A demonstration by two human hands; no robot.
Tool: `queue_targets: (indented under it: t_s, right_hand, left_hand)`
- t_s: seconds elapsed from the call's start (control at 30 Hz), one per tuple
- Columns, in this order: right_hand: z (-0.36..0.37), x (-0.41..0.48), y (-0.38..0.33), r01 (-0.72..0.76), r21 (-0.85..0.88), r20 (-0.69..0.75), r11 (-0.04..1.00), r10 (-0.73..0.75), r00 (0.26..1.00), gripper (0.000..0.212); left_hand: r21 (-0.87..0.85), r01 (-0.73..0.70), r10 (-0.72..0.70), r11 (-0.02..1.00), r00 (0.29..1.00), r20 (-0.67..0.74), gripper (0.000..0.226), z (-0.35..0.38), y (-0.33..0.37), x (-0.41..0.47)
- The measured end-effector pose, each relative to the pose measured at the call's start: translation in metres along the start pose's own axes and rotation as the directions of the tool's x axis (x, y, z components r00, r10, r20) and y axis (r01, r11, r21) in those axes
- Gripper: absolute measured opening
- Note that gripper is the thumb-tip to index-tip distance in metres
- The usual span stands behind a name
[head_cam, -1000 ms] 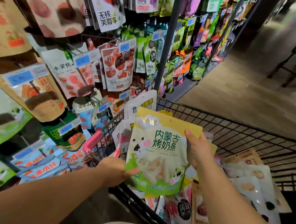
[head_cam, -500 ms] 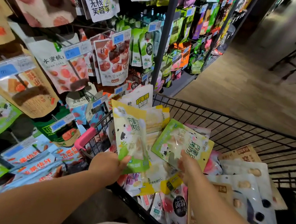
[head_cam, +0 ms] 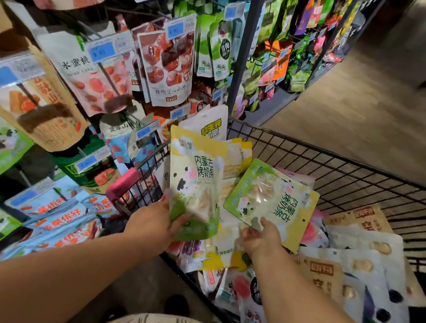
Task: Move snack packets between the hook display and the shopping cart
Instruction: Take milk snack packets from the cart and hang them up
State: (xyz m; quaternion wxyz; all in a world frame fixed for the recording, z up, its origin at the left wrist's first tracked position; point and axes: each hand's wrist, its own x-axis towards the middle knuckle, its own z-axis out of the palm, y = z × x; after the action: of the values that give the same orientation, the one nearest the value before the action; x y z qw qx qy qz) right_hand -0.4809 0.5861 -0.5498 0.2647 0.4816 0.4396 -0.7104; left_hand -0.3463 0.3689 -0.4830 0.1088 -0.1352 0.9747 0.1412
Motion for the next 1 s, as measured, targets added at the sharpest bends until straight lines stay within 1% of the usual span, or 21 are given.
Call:
queue_targets:
  t_s: [0.03, 0.07, 0.1, 0.13, 0.2, 0.27, 0.3, 0.33, 0.4, 0.43, 0.47, 0.5, 0.53, 0.6, 0.67, 0.73, 0.83, 0.87, 0.9, 0.97, 1.0]
  right_hand:
    - [0.000, -0.001, 0.000, 0.025, 0.015, 0.008, 1.000, -0.025, 1.000, 0.035]
    - [0.001, 0.000, 0.001, 0.057, 0.013, 0.010, 0.998, -0.057, 0.998, 0.034]
    - [0.001, 0.000, 0.002, 0.080, -0.003, 0.012, 0.997, -0.080, 0.997, 0.031]
    - [0.000, 0.001, 0.001, 0.098, -0.014, -0.002, 0.995, -0.098, 0.995, 0.027]
    - [-0.001, 0.005, -0.002, 0.104, 0.030, -0.018, 0.994, -0.103, 0.994, 0.017]
    - [-0.003, 0.007, -0.010, 0.118, 0.069, -0.057, 0.991, -0.114, 0.992, 0.009]
    - [-0.003, 0.006, -0.014, 0.141, 0.070, -0.071, 0.988, -0.136, 0.988, 0.012]
    - [-0.004, 0.004, -0.017, 0.174, 0.054, -0.081, 0.983, -0.169, 0.982, 0.015]
    - [-0.006, 0.002, -0.021, 0.244, 0.005, -0.082, 0.970, -0.242, 0.967, 0.008]
    - [-0.006, -0.003, -0.022, 0.285, -0.039, -0.094, 0.958, -0.287, 0.953, 0.013]
    - [-0.007, -0.003, -0.024, 0.338, -0.080, -0.104, 0.938, -0.345, 0.933, 0.013]
    - [-0.008, -0.006, -0.027, 0.400, -0.149, -0.118, 0.904, -0.418, 0.901, 0.006]
    - [-0.009, -0.010, -0.031, 0.458, -0.222, -0.121, 0.861, -0.491, 0.863, 0.011]
    - [-0.011, -0.019, -0.040, 0.549, -0.379, -0.093, 0.745, -0.620, 0.779, 0.029]
    - [-0.011, -0.035, -0.050, 0.594, -0.461, -0.040, 0.659, -0.684, 0.729, 0.038]
    - [-0.010, -0.053, -0.059, 0.641, -0.482, -0.004, 0.597, -0.733, 0.680, 0.042]
    - [-0.005, -0.086, -0.069, 0.737, -0.430, 0.081, 0.522, -0.791, 0.607, 0.038]
    - [-0.003, -0.096, -0.073, 0.765, -0.424, 0.120, 0.485, -0.807, 0.578, 0.035]
    - [-0.001, -0.108, -0.075, 0.794, -0.416, 0.168, 0.443, -0.821, 0.546, 0.033]
    - [0.005, -0.132, -0.079, 0.847, -0.399, 0.272, 0.351, -0.837, 0.475, 0.026]
    - [0.009, -0.143, -0.082, 0.872, -0.385, 0.320, 0.301, -0.843, 0.432, 0.022]
  left_hand:
    - [0.007, -0.005, 0.005, 1.000, 1.000, 0.014, 0.087, 0.000, -0.001, 0.000]
    - [0.010, -0.003, 0.002, 1.000, 1.000, 0.026, 0.090, -0.001, -0.001, 0.000]
    - [0.015, 0.000, 0.000, 1.000, 1.000, 0.028, 0.086, -0.001, -0.001, 0.000]
    - [0.017, -0.003, 0.002, 1.000, 1.000, 0.028, 0.077, -0.002, 0.001, -0.001]
    - [0.011, 0.002, -0.002, 1.000, 1.000, 0.027, 0.062, -0.004, 0.003, -0.002]
    - [-0.006, 0.033, -0.032, 0.999, 0.999, 0.034, 0.060, -0.006, 0.005, -0.003]
    - [-0.004, 0.038, -0.038, 0.999, 0.999, 0.036, 0.061, -0.007, 0.005, -0.004]
    - [0.007, 0.036, -0.036, 0.999, 0.999, 0.041, 0.060, -0.008, 0.006, -0.004]
    - [0.015, 0.020, -0.021, 1.000, 0.999, 0.046, 0.060, -0.010, 0.007, -0.005]
    - [0.011, 0.015, -0.016, 1.000, 0.999, 0.045, 0.060, -0.011, 0.008, -0.005]
    - [0.012, 0.014, -0.015, 1.000, 0.999, 0.040, 0.060, -0.012, 0.009, -0.006]
    - [0.006, 0.014, -0.015, 1.000, 0.999, 0.036, 0.059, -0.012, 0.010, -0.006]
    - [-0.002, 0.020, -0.020, 1.000, 0.999, 0.033, 0.059, -0.013, 0.011, -0.006]
    - [0.015, 0.042, -0.042, 0.999, 0.998, 0.051, 0.061, -0.011, 0.008, -0.005]
    - [0.000, 0.072, -0.072, 0.997, 0.996, 0.054, 0.062, -0.007, 0.005, -0.003]
    - [-0.027, 0.111, -0.110, 0.993, 0.993, 0.036, 0.058, -0.005, 0.005, -0.004]
    - [-0.082, 0.131, -0.127, 0.988, 0.991, 0.049, 0.055, -0.008, 0.008, -0.007]
    - [-0.136, 0.153, -0.150, 0.979, 0.988, 0.027, 0.054, -0.011, 0.008, -0.006]
    - [-0.214, 0.154, -0.165, 0.965, 0.986, -0.037, 0.053, -0.016, 0.009, -0.006]
    - [-0.361, 0.095, -0.134, 0.928, 0.987, -0.087, 0.049, -0.033, 0.009, -0.009]
    - [-0.390, 0.088, -0.128, 0.917, 0.989, -0.079, 0.047, -0.043, 0.009, -0.009]
